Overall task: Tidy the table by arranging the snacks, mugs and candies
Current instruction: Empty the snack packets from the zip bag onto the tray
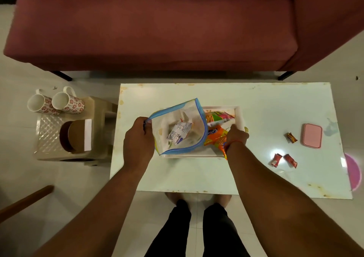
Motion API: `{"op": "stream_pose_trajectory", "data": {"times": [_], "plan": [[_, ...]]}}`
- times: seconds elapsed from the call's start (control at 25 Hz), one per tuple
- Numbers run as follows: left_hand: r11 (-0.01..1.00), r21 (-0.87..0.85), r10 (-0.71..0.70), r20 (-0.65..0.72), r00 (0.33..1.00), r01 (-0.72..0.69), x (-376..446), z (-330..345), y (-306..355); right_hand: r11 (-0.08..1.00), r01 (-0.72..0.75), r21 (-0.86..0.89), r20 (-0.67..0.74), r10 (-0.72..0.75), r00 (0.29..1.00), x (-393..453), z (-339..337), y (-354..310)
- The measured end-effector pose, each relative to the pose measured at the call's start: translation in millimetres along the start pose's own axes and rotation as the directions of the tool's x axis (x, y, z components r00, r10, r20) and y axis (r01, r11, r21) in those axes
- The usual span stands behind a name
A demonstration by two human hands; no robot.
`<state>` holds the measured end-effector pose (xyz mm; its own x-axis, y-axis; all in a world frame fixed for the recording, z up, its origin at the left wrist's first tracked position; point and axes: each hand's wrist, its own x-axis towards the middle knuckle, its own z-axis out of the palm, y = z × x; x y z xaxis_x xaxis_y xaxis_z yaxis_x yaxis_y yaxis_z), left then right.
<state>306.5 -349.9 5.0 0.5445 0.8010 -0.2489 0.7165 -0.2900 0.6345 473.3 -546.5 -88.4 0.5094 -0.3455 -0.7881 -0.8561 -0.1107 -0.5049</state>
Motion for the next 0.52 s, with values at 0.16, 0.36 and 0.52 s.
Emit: {"op": "stream_pose_trajectory", "data": {"times": [0.16,0.36,0.52], "plan": [[0.997,0.044,0.057,0.05,0.997,-0.059,-7,7,15,0.665,0.746,0.027,0.012,-0.747,0.665,-55,-18,-22],[0.987,0.099,0.12,0.072,0.99,-0.127,-18,13,43,-0.044,0.994,-0.098,0.85,-0.523,0.061,-113,10,-12],[0.98,0.063,0.189,0.046,0.981,-0.191,-29,14,67,-0.604,0.727,-0.325,0.9,0.039,0.435,-82,50,10]]}}
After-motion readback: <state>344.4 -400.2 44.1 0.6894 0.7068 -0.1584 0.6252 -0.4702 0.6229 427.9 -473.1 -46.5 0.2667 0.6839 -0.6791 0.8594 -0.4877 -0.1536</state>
